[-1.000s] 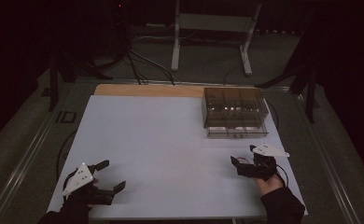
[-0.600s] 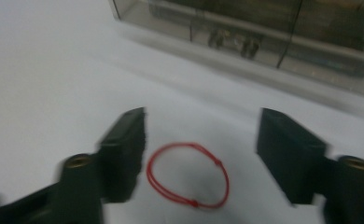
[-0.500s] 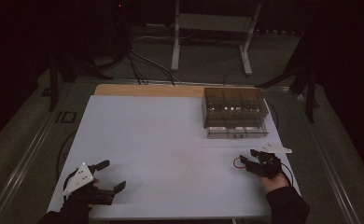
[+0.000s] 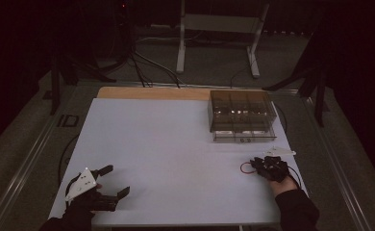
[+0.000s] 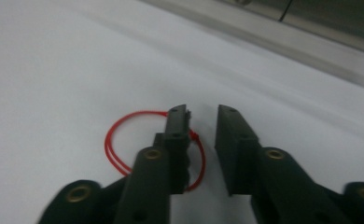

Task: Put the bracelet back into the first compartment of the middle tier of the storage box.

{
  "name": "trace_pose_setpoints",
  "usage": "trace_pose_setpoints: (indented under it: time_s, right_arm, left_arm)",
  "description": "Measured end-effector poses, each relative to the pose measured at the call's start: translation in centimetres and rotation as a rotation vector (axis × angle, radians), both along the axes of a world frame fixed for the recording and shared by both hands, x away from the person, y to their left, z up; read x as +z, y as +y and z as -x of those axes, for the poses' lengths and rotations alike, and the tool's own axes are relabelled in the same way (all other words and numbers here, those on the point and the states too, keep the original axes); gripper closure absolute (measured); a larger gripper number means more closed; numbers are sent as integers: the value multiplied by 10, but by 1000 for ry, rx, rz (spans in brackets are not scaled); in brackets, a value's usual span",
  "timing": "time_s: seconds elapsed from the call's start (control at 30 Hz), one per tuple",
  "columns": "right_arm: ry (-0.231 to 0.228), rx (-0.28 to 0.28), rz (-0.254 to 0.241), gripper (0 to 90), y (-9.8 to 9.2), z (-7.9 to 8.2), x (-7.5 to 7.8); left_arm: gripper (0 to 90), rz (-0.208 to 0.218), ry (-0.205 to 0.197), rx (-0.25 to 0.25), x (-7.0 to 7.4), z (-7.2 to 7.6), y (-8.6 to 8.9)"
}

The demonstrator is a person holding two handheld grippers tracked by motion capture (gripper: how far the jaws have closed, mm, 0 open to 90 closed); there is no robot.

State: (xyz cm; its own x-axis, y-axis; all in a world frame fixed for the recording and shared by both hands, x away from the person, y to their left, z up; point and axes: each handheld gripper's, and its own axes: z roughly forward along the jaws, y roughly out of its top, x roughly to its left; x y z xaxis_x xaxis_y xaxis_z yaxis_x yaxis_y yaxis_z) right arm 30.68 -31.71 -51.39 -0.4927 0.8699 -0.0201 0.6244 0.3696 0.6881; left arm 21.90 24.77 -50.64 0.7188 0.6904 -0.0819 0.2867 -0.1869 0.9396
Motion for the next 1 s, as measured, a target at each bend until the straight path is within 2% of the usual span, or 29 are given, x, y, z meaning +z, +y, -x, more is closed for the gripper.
trace_pose_setpoints:
  time_s: [0.1,0.23,0.47,0.57,0.7,1.0]
  right_arm:
    - [8,16,17,811,1,-2,-3]
    - [14,27,17,863,2,-4,-3]
    - [12,22,41,873,5,-3,-2]
    - [17,12,32,876,6,-3,-1]
    - [-1,0,11,877,6,-2,7]
    - [-6,18,-6,877,11,3,15]
  left_arm:
    - [33,2,1,-1,0,-1,0]
    - [33,6,5,0,-1,-1,1]
    - [33,4,5,-4,-1,-1,0]
    - [33,3,6,-2,-1,0,0]
    - [33,5,4,3,-1,2,2]
    - [33,-5,0,2,0,3,1]
